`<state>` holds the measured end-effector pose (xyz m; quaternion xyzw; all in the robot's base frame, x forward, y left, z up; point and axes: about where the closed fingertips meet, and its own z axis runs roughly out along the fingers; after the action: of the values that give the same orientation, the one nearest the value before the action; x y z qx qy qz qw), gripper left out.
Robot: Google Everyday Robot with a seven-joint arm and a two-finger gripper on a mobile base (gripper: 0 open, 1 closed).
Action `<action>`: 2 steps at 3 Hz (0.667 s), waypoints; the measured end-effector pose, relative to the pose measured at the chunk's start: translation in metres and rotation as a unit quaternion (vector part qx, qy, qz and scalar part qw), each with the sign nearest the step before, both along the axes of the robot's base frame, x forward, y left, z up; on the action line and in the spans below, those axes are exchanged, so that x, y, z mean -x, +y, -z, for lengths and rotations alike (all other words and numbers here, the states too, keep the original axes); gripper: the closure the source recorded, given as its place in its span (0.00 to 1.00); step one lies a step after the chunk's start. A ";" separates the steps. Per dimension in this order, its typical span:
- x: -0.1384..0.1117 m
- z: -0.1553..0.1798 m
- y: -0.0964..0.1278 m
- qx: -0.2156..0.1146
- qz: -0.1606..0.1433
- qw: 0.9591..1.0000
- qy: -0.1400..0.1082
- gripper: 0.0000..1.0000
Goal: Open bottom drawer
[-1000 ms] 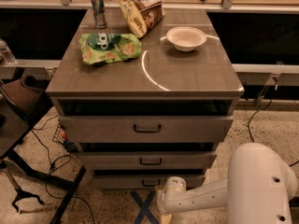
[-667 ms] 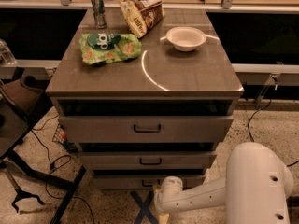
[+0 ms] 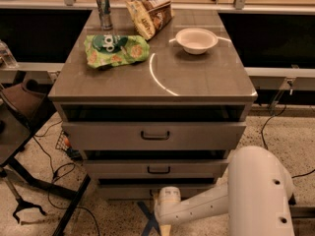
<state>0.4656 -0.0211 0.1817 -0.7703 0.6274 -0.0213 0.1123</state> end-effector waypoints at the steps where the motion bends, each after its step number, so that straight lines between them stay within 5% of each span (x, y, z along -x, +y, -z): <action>1: -0.008 0.001 0.007 0.018 -0.011 1.000 -0.010 0.00; 2: -0.017 0.002 0.005 0.034 -0.014 0.999 -0.016 0.00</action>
Offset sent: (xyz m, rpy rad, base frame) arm 0.0311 0.0016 -0.0010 -0.1048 -0.0493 0.0333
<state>0.4831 -0.0165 0.1799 -0.7819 0.6135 -0.0533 0.0964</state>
